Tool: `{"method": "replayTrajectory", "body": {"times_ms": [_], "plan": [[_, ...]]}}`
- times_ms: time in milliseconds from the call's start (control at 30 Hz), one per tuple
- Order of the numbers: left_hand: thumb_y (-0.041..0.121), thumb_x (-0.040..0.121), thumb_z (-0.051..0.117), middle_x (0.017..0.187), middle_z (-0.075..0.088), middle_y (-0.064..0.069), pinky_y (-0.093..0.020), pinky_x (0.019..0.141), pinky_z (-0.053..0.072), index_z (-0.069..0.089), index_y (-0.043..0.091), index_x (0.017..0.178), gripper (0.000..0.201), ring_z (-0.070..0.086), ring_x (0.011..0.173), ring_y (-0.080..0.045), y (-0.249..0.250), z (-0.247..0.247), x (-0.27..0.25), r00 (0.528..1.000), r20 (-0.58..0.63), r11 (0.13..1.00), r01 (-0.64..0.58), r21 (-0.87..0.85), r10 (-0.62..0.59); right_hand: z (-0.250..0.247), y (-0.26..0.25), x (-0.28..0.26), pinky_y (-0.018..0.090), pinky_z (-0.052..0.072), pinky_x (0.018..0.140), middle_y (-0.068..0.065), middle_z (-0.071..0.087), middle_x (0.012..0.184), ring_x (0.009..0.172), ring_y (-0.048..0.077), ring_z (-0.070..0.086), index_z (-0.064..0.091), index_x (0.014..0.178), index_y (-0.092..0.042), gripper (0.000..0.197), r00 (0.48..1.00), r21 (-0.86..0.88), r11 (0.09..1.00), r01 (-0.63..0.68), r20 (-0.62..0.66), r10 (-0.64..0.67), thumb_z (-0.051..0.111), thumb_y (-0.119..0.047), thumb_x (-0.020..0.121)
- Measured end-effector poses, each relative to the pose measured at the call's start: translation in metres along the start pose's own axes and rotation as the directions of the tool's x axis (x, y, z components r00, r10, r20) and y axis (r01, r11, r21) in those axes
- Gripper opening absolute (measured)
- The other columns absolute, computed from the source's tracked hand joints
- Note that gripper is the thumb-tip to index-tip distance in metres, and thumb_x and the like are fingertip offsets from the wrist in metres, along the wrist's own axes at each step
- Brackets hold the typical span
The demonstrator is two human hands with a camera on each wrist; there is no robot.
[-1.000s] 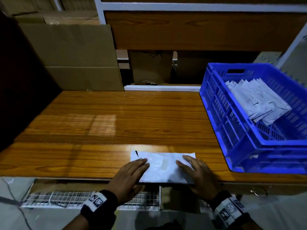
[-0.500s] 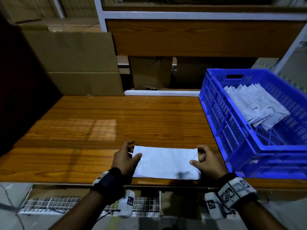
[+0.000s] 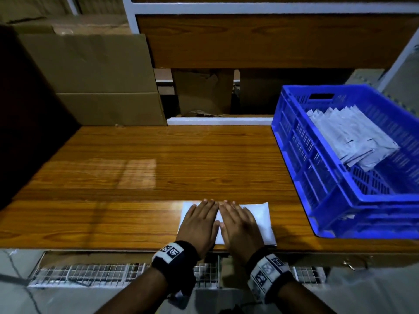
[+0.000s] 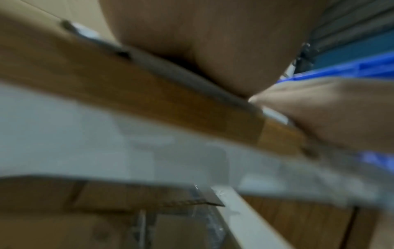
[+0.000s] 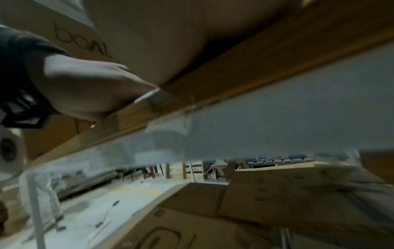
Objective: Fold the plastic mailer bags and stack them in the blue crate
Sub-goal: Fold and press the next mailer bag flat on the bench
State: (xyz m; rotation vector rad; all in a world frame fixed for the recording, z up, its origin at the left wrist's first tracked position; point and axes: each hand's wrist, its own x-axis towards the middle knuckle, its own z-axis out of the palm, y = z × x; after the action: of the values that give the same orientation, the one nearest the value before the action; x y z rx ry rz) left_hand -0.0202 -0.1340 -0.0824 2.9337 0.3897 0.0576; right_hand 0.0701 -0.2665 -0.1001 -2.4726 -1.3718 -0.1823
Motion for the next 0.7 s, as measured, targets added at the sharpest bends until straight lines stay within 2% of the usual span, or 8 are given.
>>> {"method": "replayTrajectory", "body": {"times_ms": [167,233,333,467,567,633,700], "plan": [[0.040,0.096,0.030,0.150,0.040,-0.004,-0.040,0.117,0.023,0.040,0.015,0.146,0.057,0.032,0.141,-0.021,0.003,0.010,-0.009,0.997,-0.081,0.999,-0.008,0.048,0.012,0.002,-0.004,-0.007,0.046,0.038,0.107,0.004,0.050,0.144,0.134,0.026,0.043,0.053,0.137,-0.013,0.053,0.998,-0.055,0.997,-0.055,0.027,0.057,0.038,-0.035,0.091],[0.039,0.094,0.032,0.148,0.044,-0.005,-0.041,0.115,0.022,0.044,0.014,0.143,0.056,0.037,0.139,-0.022,0.004,0.011,-0.008,0.996,-0.089,0.999,-0.001,0.051,0.005,0.006,-0.004,-0.008,0.045,0.033,0.109,0.003,0.048,0.145,0.136,0.026,0.041,0.052,0.138,-0.015,0.053,0.998,-0.056,0.996,-0.067,0.018,0.068,0.038,-0.035,0.091],[0.038,0.094,0.032,0.149,0.042,-0.005,-0.040,0.112,0.018,0.043,0.013,0.143,0.056,0.035,0.140,-0.022,0.004,0.012,-0.007,0.996,-0.092,0.998,-0.005,0.059,0.010,0.007,-0.005,-0.010,0.047,0.029,0.111,0.003,0.047,0.146,0.137,0.027,0.039,0.050,0.139,-0.015,0.052,0.999,-0.072,0.996,-0.049,-0.015,0.048,0.038,-0.034,0.092],[0.038,0.095,0.029,0.151,0.039,-0.005,-0.040,0.114,0.014,0.040,0.013,0.146,0.057,0.032,0.142,-0.022,0.003,0.013,-0.005,0.998,-0.060,0.998,0.006,0.062,-0.002,0.006,-0.006,-0.008,0.046,0.024,0.113,0.001,0.044,0.148,0.140,0.025,0.036,0.048,0.140,-0.018,0.053,0.996,-0.077,0.993,-0.084,0.022,0.086,0.039,-0.035,0.091],[0.040,0.098,0.028,0.151,0.039,-0.004,-0.039,0.114,0.013,0.039,0.015,0.146,0.056,0.028,0.143,-0.020,0.000,0.012,-0.007,0.999,-0.039,0.998,-0.010,0.069,0.013,0.001,-0.005,-0.007,0.046,0.028,0.113,0.002,0.046,0.147,0.138,0.026,0.039,0.049,0.140,-0.017,0.053,0.996,-0.047,0.997,-0.062,0.054,0.065,0.038,-0.038,0.092],[0.043,0.100,0.023,0.152,0.037,-0.004,-0.039,0.113,0.010,0.038,0.015,0.147,0.057,0.025,0.143,-0.019,-0.003,0.011,-0.010,0.999,-0.035,0.998,0.013,0.058,-0.011,-0.006,0.001,-0.008,0.047,0.029,0.113,0.003,0.048,0.147,0.137,0.026,0.042,0.049,0.141,-0.016,0.056,0.998,-0.038,0.998,-0.050,0.047,0.052,0.037,-0.041,0.093],[0.046,0.100,0.018,0.154,0.033,-0.005,-0.040,0.114,0.008,0.035,0.013,0.148,0.060,0.024,0.144,-0.022,-0.007,0.010,-0.015,0.997,-0.055,0.997,0.053,0.047,-0.051,-0.011,0.008,-0.014,0.048,0.023,0.113,0.005,0.048,0.146,0.137,0.027,0.042,0.046,0.143,-0.014,0.059,0.994,-0.050,0.994,-0.100,0.029,0.101,0.037,-0.044,0.093]]}}
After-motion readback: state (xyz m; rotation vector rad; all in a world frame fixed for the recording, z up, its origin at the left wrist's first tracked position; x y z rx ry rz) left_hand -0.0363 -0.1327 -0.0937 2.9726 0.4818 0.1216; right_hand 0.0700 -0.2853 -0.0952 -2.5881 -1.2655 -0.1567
